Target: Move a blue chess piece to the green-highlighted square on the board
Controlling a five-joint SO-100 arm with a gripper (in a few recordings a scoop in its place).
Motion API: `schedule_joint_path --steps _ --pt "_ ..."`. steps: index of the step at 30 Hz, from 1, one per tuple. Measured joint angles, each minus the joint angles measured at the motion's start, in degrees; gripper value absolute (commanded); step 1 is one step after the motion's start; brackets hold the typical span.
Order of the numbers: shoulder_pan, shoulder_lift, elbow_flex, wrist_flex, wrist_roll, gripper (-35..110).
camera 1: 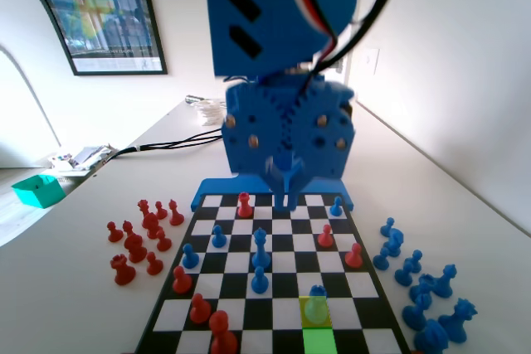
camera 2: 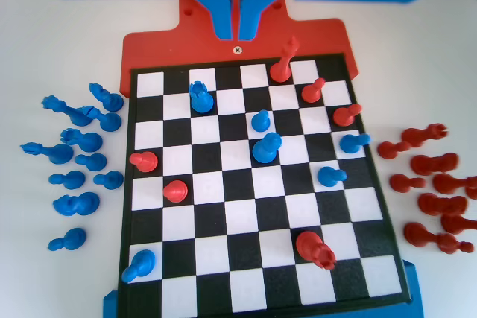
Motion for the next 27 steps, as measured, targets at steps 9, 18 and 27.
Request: schedule_joint_path --steps 9,18,27 --pt "-1.1 -6.3 -4.0 -2.0 0.0 11" --pt "-3.2 -10.8 -6.5 -3.6 0.0 14" --pt "-4.0 -16.8 -9.4 -6.9 -1.8 15"
